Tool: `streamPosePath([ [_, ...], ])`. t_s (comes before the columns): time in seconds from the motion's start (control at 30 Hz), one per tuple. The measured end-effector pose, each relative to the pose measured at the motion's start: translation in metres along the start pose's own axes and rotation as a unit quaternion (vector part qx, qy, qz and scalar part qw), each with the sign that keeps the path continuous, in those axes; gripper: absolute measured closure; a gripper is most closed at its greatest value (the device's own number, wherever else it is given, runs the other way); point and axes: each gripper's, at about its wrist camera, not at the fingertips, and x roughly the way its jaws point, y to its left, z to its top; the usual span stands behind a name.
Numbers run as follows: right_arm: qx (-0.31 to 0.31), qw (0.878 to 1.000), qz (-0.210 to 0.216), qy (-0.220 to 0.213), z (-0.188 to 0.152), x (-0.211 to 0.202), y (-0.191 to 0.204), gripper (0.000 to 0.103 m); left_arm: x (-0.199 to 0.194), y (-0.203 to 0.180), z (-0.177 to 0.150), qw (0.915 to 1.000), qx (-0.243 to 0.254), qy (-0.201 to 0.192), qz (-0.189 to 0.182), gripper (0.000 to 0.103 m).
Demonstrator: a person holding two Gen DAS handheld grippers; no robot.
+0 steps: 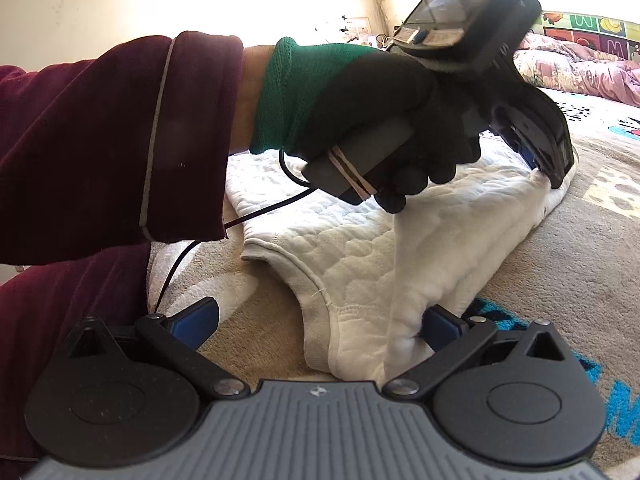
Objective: Fold clothes
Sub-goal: 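Open the left gripper and release the sleeve onto the garment, then move the right gripper to the garment's side edge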
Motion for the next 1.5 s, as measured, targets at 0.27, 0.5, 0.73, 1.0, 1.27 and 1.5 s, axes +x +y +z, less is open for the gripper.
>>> streamPosePath([
  [0.27, 0.025, 1.000, 0.012, -0.011, 0.001, -0.004, -0.009, 0.000, -0.063, 0.017, -0.016, 0.9957, -0.061, -0.064, -0.029, 0.081],
  [0.5, 0.099, 0.994, 0.041, -0.038, -0.006, -0.038, -0.031, 0.001, -0.083, 0.024, -0.039, 0.9927, -0.064, -0.093, -0.044, 0.081],
  [0.73, 0.243, 0.958, 0.025, -0.149, -0.016, -0.076, -0.086, 0.002, -0.077, 0.032, -0.052, 0.9900, -0.055, -0.106, -0.074, 0.081],
  [1.0, 0.307, 0.930, -0.078, -0.188, -0.010, -0.076, -0.124, 0.024, -0.062, 0.031, -0.055, 0.9887, -0.043, -0.093, -0.109, 0.081],
  [1.27, 0.291, 0.934, -0.125, -0.168, 0.035, -0.050, -0.179, 0.029, -0.059, 0.026, -0.054, 0.9874, -0.027, -0.096, -0.123, 0.081],
  [1.5, 0.267, 0.950, -0.111, -0.116, 0.084, -0.007, -0.229, 0.047, -0.057, 0.030, -0.054, 0.9871, -0.031, -0.096, -0.124, 0.081],
])
